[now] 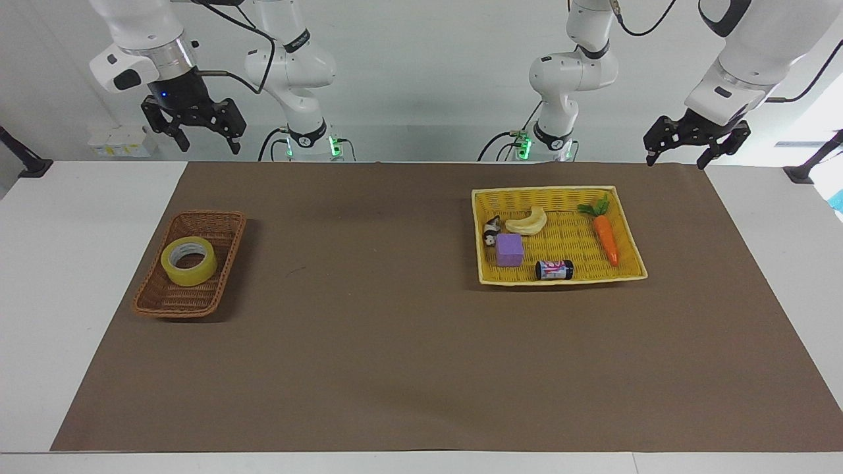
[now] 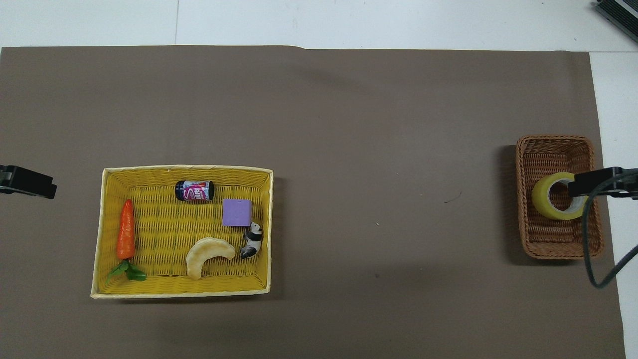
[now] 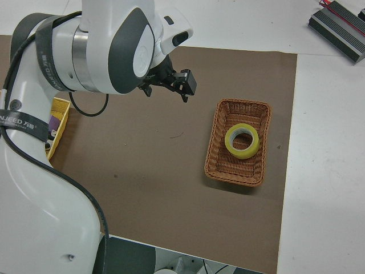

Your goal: Move tape to another basket

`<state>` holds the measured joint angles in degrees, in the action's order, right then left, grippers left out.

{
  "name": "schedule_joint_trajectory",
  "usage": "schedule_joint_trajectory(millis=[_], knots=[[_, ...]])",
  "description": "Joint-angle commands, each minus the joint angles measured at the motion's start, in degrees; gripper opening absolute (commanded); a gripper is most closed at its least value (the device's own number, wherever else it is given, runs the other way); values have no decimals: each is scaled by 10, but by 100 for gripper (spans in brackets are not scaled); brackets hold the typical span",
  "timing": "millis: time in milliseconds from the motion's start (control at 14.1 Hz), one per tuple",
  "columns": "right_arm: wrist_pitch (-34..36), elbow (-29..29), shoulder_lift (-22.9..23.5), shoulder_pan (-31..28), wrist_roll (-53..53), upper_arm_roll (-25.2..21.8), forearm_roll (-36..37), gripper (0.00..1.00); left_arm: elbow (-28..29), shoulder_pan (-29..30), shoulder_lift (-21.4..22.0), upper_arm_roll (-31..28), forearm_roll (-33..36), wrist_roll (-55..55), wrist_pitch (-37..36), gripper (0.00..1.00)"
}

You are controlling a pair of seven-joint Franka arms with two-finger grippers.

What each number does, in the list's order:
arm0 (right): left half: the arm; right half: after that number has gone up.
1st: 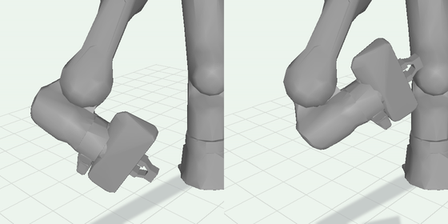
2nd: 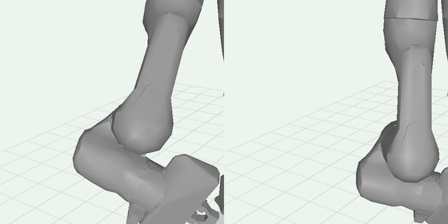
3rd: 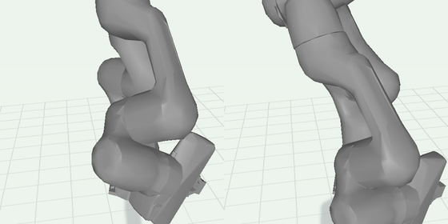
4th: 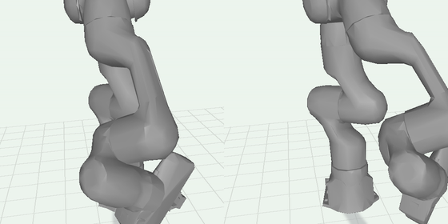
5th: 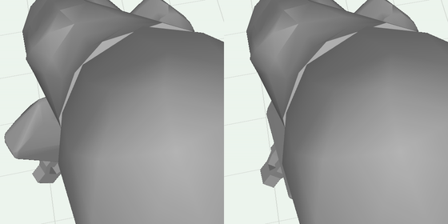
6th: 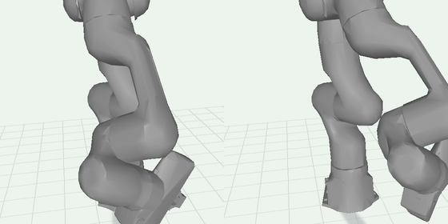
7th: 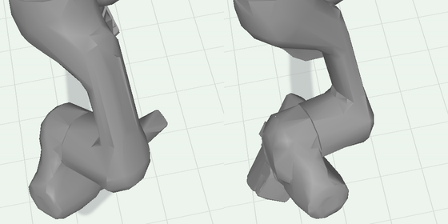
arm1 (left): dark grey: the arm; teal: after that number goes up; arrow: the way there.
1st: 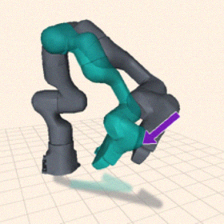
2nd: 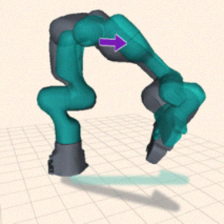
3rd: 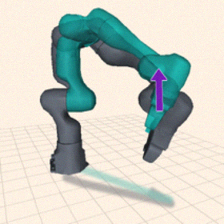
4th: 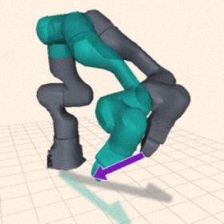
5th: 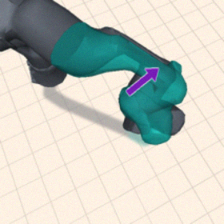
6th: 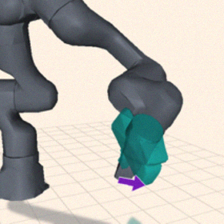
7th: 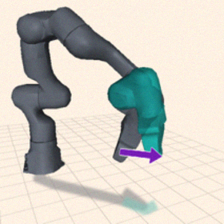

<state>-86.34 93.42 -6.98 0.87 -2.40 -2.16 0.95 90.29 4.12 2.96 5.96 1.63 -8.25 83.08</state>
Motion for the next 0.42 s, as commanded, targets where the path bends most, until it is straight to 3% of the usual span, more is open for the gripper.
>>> schedule_joint_trajectory(millis=[0,354], knots=[[-13,16,-12,-3,7,1,-2,100,13,6,14,3,6,-5,2,100],[-13,16,-12,-3,13,1,-1,100,13,6,14,3,6,-5,2,100]])
